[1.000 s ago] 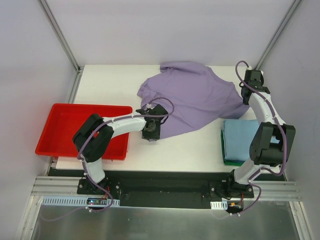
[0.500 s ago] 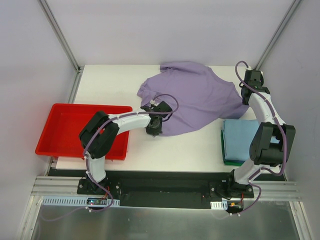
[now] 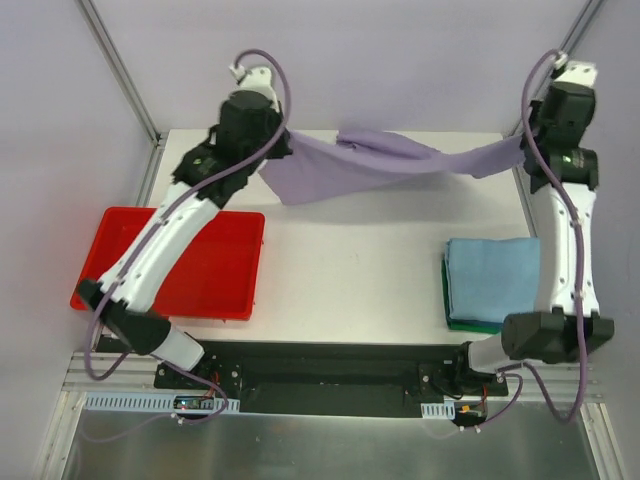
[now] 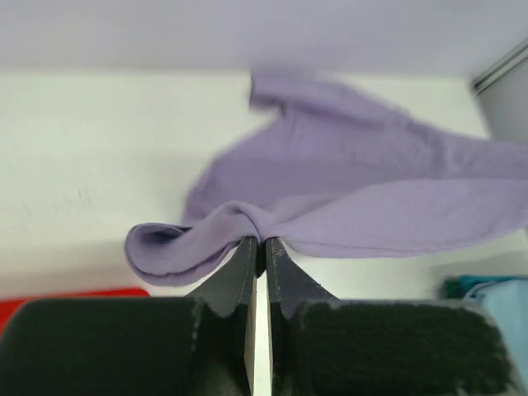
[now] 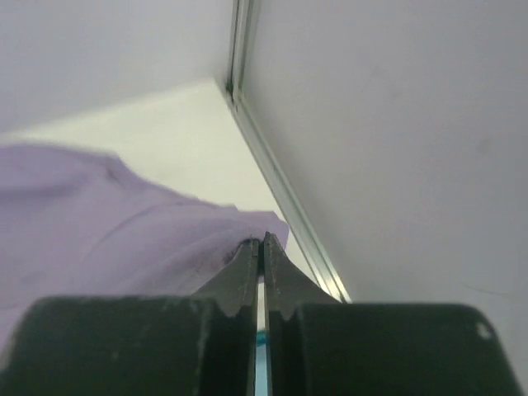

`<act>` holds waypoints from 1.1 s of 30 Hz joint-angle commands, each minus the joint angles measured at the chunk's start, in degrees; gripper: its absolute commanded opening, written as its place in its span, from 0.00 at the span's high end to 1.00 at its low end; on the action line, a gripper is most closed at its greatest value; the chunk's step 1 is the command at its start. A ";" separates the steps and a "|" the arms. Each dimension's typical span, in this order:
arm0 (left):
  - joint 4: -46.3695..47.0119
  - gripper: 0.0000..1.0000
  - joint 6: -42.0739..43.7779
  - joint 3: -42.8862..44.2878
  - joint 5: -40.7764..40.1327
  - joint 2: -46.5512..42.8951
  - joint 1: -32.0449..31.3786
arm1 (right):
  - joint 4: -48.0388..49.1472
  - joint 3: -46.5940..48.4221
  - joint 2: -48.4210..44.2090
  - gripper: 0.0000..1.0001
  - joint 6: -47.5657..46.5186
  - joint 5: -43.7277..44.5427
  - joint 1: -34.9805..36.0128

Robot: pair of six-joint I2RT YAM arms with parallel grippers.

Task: Fold and stack the t-shirts
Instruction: Flatten out the tshirt

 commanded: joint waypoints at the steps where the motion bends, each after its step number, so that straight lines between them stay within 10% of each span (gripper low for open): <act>1: -0.54 1.00 9.76 8.55 -1.59 -7.73 -0.94 | 6.15 4.26 -12.94 0.99 1.43 -1.10 -0.04; 22: -0.37 1.00 15.74 23.33 16.77 -26.64 -0.94 | 15.58 29.48 -26.06 0.99 -6.57 -9.88 -0.04; 33: 2.44 1.00 19.00 16.31 -4.33 -10.31 2.39 | 19.79 15.88 -15.78 1.00 -4.90 -13.48 -0.04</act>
